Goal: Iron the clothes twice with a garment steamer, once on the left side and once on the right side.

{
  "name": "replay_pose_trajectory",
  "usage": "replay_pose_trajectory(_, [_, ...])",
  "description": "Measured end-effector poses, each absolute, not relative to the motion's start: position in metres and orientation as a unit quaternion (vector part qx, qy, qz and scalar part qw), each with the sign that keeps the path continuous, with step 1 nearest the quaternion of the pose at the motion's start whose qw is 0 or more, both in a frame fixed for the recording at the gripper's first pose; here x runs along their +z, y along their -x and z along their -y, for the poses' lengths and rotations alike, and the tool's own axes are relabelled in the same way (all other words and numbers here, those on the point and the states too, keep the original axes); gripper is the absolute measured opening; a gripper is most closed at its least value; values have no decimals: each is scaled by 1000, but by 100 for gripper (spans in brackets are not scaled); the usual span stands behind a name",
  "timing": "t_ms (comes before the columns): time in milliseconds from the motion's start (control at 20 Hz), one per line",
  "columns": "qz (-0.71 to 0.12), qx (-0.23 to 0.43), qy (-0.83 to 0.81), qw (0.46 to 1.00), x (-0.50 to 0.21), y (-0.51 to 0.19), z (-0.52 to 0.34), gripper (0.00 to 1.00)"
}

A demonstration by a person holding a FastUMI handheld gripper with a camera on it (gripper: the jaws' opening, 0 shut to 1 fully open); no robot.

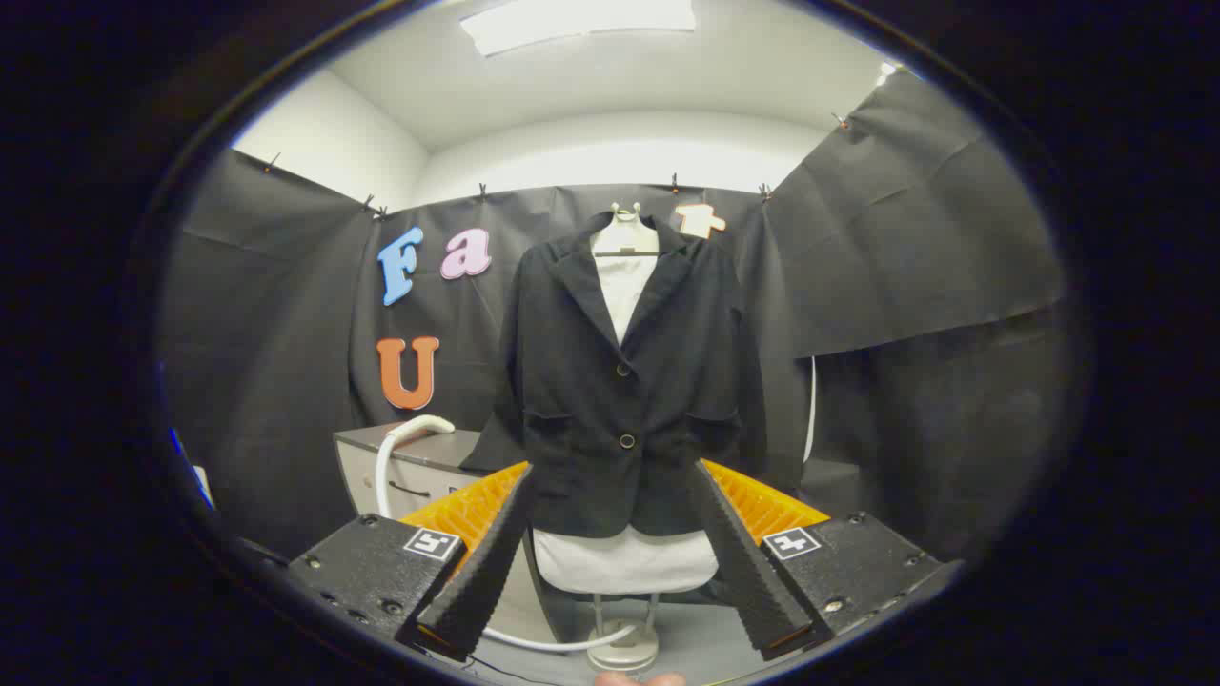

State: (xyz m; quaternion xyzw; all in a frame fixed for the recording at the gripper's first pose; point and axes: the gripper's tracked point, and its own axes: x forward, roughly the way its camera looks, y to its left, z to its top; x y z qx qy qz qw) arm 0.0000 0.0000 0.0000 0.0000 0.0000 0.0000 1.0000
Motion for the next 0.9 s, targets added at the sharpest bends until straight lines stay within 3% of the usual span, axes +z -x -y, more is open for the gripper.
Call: replay_pose_trajectory(900, [-5,-24,4,1000,-9,-29,-26,100])
